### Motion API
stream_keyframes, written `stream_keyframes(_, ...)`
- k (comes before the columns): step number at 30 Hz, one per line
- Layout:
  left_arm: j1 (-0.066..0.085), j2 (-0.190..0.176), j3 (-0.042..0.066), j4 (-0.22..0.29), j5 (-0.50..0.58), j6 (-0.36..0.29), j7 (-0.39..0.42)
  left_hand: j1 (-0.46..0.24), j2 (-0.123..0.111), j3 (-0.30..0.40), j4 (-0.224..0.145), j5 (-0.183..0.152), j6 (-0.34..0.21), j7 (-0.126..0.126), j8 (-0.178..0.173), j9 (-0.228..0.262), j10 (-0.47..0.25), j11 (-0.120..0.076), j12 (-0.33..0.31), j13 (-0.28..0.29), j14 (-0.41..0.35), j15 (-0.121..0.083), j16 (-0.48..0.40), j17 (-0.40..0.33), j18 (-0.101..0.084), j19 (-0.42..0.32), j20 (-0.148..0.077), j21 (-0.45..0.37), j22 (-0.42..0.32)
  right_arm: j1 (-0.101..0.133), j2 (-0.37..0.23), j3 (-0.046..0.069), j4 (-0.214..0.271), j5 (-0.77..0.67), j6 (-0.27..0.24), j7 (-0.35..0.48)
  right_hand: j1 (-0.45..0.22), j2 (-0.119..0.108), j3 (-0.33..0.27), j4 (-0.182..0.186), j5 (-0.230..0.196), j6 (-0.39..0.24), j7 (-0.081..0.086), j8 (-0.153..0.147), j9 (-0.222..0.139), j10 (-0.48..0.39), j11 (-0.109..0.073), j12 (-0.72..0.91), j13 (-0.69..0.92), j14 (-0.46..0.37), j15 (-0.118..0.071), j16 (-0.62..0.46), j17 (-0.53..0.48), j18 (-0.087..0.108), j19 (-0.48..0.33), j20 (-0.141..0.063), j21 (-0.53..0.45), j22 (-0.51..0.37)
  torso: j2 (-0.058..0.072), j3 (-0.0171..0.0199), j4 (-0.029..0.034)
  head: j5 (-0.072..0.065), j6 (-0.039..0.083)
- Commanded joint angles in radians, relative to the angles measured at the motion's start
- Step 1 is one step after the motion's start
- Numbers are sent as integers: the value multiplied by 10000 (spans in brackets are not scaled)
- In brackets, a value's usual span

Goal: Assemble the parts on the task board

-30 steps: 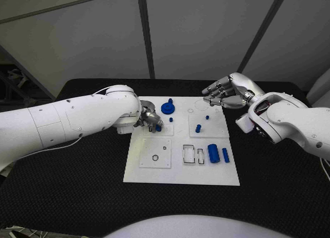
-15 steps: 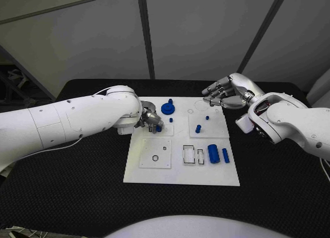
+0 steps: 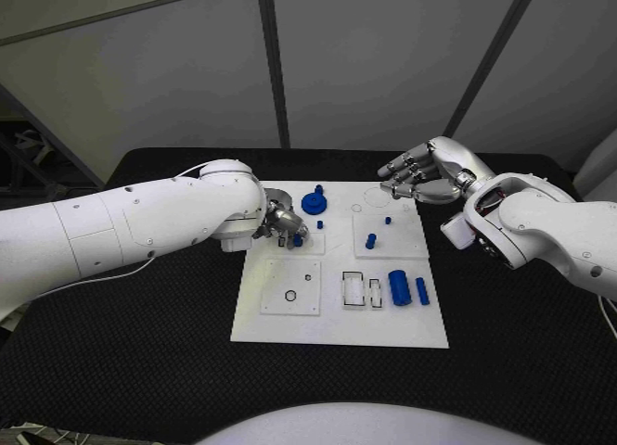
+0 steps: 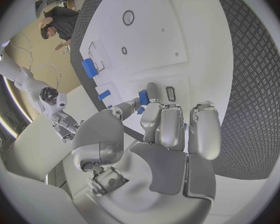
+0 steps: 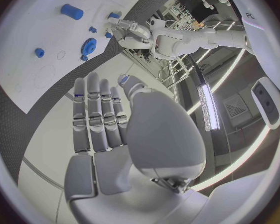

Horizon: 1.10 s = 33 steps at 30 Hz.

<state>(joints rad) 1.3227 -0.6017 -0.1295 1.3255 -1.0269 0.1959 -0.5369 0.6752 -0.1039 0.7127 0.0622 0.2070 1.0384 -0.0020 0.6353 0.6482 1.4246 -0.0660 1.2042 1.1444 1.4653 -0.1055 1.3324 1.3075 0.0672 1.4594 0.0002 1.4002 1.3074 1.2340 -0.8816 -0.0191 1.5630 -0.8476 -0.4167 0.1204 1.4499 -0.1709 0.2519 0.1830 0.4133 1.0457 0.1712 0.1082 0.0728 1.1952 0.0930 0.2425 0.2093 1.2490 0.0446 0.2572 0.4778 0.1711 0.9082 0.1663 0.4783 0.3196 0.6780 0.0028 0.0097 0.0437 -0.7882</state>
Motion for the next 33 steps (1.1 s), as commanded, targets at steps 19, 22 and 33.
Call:
stream_keyframes(19,51,23,18,-65,52,5,-39,-108,-108,-305,176,-47,58,6,-39,-24,54,11,32,17,446,-70,-24,19,-130,94,5,36,340,18,11,7,-12,-26,85,23,-103,-7,-4,-25,67,-27,14,-35,-5,-25,43,-34,-12,29,26,-65,17,106,45,28,-39,-13,3,-2,-3,-17,-12)
stream_keyframes(22,52,12,29,-55,54,-21,-38,-113,-107,-323,191,-46,59,6,-39,-25,52,10,24,8,446,-70,-23,20,-130,93,5,34,338,18,11,7,-14,-26,84,23,-103,-7,-4,-25,67,-27,14,-35,-5,-25,43,-34,-12,29,26,-65,17,106,45,28,-39,-13,4,-2,-2,-17,-10)
stream_keyframes(33,65,-251,231,117,128,-28,-25,441,-488,-793,-12,-30,-80,24,-28,-14,-95,16,-241,-279,437,-77,-38,12,-108,53,-3,-50,264,17,0,6,-36,-26,82,20,-103,-7,-4,-25,67,-27,14,-35,-5,-25,43,-34,-12,29,26,-65,17,106,45,28,-39,-13,-10,6,16,-9,30)
